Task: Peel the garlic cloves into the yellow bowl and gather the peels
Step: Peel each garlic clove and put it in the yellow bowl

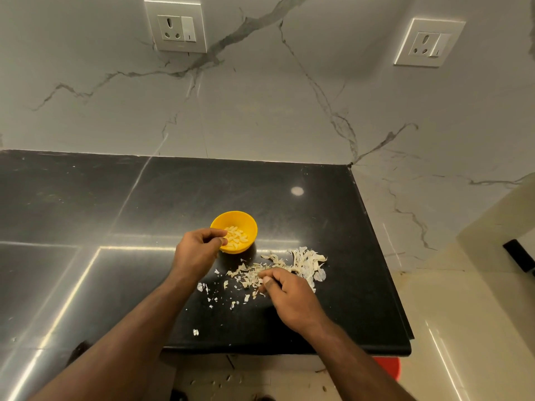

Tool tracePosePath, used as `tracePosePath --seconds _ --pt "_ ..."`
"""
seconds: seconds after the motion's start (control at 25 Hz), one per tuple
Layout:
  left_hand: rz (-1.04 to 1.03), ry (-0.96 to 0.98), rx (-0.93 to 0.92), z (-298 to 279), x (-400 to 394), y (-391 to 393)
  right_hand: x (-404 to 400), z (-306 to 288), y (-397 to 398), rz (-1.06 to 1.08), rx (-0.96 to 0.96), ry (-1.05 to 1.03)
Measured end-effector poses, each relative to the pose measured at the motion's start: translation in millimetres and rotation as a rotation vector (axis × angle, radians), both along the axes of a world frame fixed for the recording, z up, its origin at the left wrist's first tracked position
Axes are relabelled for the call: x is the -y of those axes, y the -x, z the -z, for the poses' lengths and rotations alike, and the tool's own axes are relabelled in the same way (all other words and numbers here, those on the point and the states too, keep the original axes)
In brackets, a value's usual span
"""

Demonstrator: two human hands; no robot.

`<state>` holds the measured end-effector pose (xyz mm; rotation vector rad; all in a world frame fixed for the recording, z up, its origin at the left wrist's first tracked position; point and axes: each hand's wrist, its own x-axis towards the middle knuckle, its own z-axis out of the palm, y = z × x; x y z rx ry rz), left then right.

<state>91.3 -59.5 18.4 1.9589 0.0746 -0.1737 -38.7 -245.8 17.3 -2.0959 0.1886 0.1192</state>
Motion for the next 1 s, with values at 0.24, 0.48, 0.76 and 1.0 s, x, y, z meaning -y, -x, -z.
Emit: tracePosePath --seconds 0.24,0.48,0.76,1.0 --pt "-0.12 -0.092 0.186 11.2 -3.1 46.3 36.6 2.7 -11.3 0.147 0.205 0.252" --pt "-0.168 -0.248 0.3 45.0 -30.8 82.6 72.0 38.6 -25.7 0.149 0.032 0.475" --pt "-0.179 -0.246 0.213 60.1 -15.6 83.7 -21.1 52.2 -17.2 -0.011 0.129 0.395" --pt "-0.051 -0.145 0.237 56.9 25.0 82.2 9.9 43.2 -42.8 0.049 0.129 0.363"
